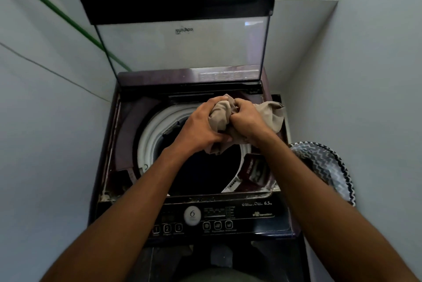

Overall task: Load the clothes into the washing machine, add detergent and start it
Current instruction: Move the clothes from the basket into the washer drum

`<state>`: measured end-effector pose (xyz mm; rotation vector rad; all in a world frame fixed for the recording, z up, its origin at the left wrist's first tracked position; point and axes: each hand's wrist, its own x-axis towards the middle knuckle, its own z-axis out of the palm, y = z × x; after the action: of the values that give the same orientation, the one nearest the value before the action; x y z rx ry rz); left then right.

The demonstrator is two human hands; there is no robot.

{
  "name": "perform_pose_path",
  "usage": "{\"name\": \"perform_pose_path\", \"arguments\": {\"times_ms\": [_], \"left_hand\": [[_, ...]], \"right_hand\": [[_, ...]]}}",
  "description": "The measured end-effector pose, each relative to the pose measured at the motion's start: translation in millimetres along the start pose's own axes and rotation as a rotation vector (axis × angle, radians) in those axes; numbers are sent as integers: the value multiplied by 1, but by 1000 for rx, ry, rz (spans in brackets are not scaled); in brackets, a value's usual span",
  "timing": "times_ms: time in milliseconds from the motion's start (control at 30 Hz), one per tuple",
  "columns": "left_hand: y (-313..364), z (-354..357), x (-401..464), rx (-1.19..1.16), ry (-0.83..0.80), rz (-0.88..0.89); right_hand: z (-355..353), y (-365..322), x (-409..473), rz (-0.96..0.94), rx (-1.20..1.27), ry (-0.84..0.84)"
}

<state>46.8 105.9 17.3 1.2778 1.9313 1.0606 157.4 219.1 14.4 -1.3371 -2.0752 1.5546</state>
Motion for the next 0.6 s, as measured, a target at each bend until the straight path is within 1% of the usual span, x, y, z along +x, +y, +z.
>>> {"name": "perform_pose_path", "arguments": {"times_ms": [233,300,367,400,433,500,600], "left_hand": [[-45,-23,-22,37,70,-70],[-62,-19,-24,82,60,-131],[-80,-12,-24,178,-9,-199],[-88,-10,-23,247,-45,-218],[-95,-8,-21,306,-67,-230],[-103,-7,-19,374,-57,-237],[-105,-7,-15,397,-45,-235]], "right_hand": [[57,-3,5,37,56,-103],[66,3,8,38,-67,-115],[72,12,10,53,-278,-112],[76,17,12,73,-340,-112],[78,22,13,87,-371,-113],[81,25,13,86,-380,-122],[83,27,13,21,-417,-136]]}}
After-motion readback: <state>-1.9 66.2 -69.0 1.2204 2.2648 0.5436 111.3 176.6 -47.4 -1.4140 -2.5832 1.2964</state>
